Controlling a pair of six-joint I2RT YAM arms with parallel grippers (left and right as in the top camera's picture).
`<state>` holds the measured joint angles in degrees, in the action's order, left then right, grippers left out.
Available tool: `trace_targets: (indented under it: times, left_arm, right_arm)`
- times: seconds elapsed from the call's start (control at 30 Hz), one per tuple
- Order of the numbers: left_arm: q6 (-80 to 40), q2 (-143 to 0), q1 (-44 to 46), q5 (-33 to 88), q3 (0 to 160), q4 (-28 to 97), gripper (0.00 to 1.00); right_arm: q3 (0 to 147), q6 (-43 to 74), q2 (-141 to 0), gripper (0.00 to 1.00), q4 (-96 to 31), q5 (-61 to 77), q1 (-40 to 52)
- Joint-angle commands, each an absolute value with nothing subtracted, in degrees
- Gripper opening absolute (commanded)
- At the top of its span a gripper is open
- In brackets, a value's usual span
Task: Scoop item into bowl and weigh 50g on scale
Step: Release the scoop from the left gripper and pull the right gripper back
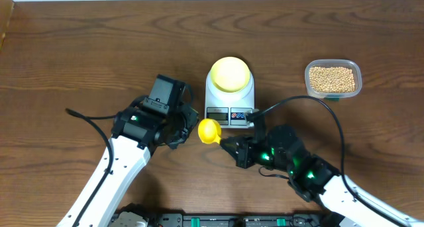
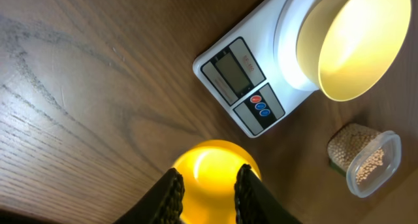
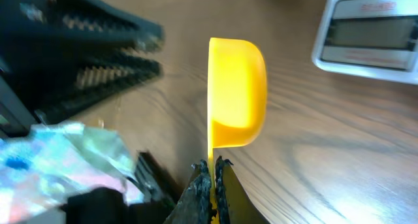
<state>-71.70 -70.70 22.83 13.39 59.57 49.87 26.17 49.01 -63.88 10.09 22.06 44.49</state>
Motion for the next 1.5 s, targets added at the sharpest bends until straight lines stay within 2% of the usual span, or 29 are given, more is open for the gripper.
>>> trace_targets:
  times: [0.0,0.13,0.2,0.4,0.47,0.67,0.77,0.9,1.0,1.1,1.27,1.47]
  left_arm:
    - [-67.4,-69.2,22.4,13.1,59.4,50.1,0.31]
    - [-64.5,-69.1,22.4,13.0,59.4,51.2,0.31]
    - [-63.6,-69.1,22.4,13.0,59.4,51.4,0.37]
    - [-63.6,-69.1,22.4,13.0,59.4,52.9,0.71]
    - [-63.6,-69.1,22.4,13.0,59.4,52.9,0.90]
    - [-63.5,-69.1,22.4,13.6,59.4,53.1,0.92]
    - [-58.7,-69.1,22.4,20.0,59.4,49.4,0.93]
    - [-42.3,-69.1,22.4,32.4,59.4,39.8,0.92]
    - [-32.5,-69.1,22.4,35.6,59.4,40.4,0.92]
    - [-26.3,-69.1,22.5,35.5,59.4,44.7,0.92]
    - [-24.0,-69.1,24.1,33.0,59.4,48.6,0.92]
    - [-25.4,-69.1,34.7,15.2,59.4,49.0,0.92]
  right_arm:
    - [26.5,40.3,-57.8,0.01,4.5,22.0,41.9]
    - [26.6,35.4,-49.2,0.01,-6.4,20.7,38.8]
    - [26.6,34.0,-44.2,0.01,-12.4,18.7,36.9]
    - [26.7,33.1,-29.7,0.01,-27.0,12.9,31.6]
    - [26.7,33.1,-25.8,0.01,-29.7,11.9,30.4]
    - [27.1,33.1,-18.1,0.01,-32.8,8.4,28.4]
    - [27.5,33.1,-17.0,0.01,-32.8,8.3,28.3]
    - [28.6,33.1,-16.9,0.01,-35.8,8.1,28.3]
    - [30.1,33.1,-16.9,0.01,-39.6,7.2,28.3]
    - [32.4,33.1,-16.9,0.01,-44.6,3.2,28.3]
    - [37.1,33.1,-17.0,0.01,-51.7,-5.5,28.3]
    - [40.7,33.1,-17.0,0.01,-52.6,-6.8,28.3]
